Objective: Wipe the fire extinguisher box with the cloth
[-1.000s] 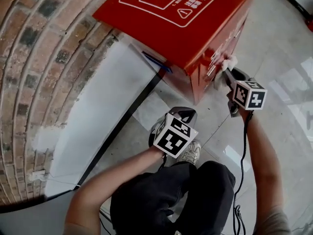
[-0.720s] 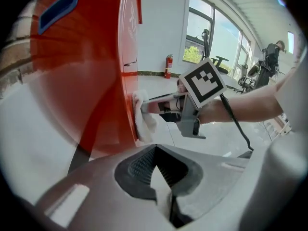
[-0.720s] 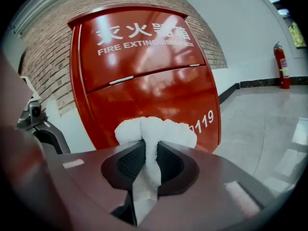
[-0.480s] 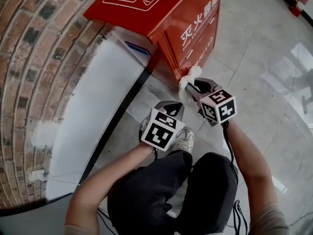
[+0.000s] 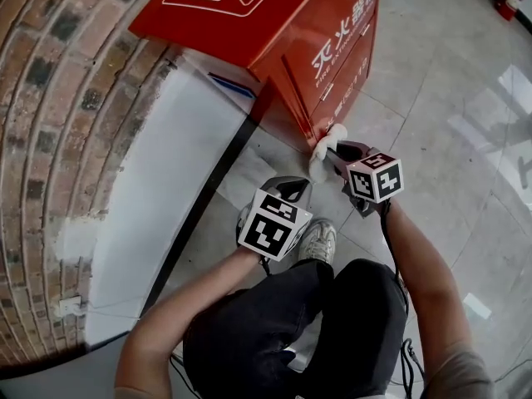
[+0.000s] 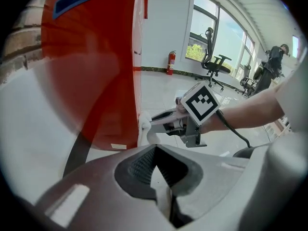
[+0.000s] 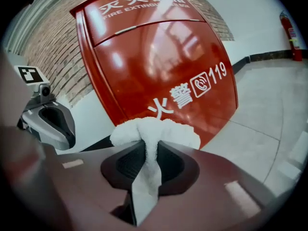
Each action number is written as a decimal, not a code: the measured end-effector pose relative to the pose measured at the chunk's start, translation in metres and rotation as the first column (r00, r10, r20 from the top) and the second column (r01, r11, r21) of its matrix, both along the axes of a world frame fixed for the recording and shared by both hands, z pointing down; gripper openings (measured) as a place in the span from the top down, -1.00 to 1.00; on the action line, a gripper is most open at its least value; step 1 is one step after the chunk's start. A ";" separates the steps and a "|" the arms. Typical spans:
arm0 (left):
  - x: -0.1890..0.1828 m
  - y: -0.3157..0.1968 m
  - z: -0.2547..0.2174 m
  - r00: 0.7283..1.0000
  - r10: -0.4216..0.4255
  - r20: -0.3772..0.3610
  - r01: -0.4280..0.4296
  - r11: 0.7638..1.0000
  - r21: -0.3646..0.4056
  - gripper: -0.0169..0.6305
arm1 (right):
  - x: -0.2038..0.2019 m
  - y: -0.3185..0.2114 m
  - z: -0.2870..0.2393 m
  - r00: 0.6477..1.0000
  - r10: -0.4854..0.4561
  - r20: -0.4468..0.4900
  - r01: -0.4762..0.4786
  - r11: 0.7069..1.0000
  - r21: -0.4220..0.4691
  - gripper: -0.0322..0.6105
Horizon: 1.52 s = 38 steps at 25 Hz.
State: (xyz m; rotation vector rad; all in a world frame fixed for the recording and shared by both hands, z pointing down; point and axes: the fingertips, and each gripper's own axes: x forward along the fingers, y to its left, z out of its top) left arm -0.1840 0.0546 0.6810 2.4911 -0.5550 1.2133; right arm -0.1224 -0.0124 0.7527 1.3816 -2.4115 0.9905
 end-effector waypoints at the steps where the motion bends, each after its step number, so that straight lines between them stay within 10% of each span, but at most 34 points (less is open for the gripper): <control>1: 0.000 -0.002 0.002 1.000 0.002 0.003 -0.002 1.000 -0.006 0.95 | 0.006 -0.004 0.006 1.000 0.020 0.005 -0.020 1.000 -0.012 0.59; 10: 0.008 -0.011 0.015 0.996 0.089 0.023 -0.089 0.996 -0.001 0.95 | 0.082 -0.055 0.037 0.971 0.238 0.034 -0.235 0.969 -0.075 0.60; 26: 0.037 -0.002 0.033 0.961 0.275 0.027 -0.274 0.961 -0.042 0.95 | 0.234 -0.146 -0.003 0.824 0.566 -0.043 -0.566 0.824 0.005 0.60; 38: 0.091 0.033 -0.030 0.923 0.380 0.060 -0.380 0.925 -0.009 0.95 | 0.240 0.013 -0.196 0.817 0.574 0.050 -0.574 0.805 0.148 0.60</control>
